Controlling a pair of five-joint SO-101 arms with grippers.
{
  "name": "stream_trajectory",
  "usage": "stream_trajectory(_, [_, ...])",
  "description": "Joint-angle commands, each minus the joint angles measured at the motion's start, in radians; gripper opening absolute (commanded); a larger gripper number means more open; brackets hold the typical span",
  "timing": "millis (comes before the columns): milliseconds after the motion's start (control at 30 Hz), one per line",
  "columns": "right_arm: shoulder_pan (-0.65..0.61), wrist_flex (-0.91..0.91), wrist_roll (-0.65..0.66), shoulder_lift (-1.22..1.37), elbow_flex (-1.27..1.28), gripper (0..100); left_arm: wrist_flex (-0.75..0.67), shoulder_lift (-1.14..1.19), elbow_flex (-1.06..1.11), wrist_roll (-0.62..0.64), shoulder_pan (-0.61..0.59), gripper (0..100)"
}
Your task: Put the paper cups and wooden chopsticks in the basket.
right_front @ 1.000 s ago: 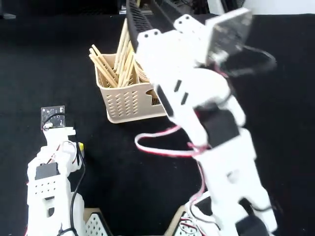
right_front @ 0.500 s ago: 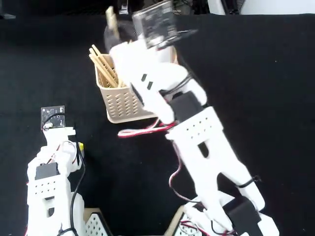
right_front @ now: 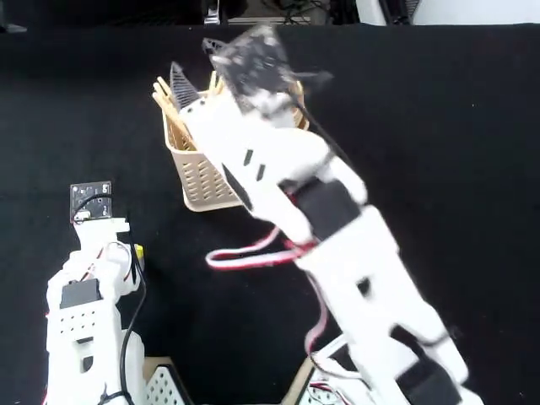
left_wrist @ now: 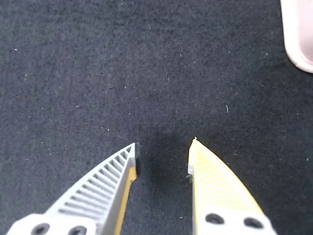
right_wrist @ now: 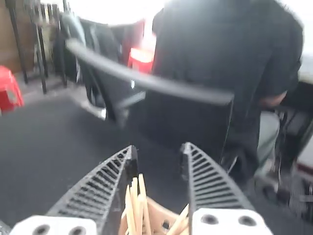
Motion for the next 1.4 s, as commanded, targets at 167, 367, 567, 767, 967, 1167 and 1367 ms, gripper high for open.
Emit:
stream_trajectory(167, [0.103, 0.353, 0.006, -0.332, -0.004, 1.2, -0.018, 0.005, -0.002, 0.002, 0.013, 19])
stream_trajectory(367, [0.269, 0.721, 0.015, -0.510, 0.104, 1.8, -0.011, 0.005, -0.012, 0.002, 0.002, 17])
stream_trajectory(567, [0.430, 0.755, 0.017, -0.716, 0.348, 1.8, 0.080, 0.003, -0.062, 0.005, -0.008, 5])
stream_trajectory(767, [0.503, 0.683, 0.017, -0.954, 0.745, 1.8, 0.189, -0.021, -0.163, 0.009, -0.067, 3])
stream_trajectory(967, [0.520, 0.612, 0.017, -1.234, 1.073, 1.8, 0.339, -0.359, -0.120, 0.006, -0.022, 3])
stream_trajectory(1167, [0.519, 0.568, 0.017, -1.311, 1.225, 1.8, 0.465, -0.736, -0.007, -0.015, 0.082, 3])
stream_trajectory(1367, [0.519, 0.529, 0.014, -1.330, 1.360, 1.8, 0.422, -0.629, 0.045, -0.124, 0.136, 3])
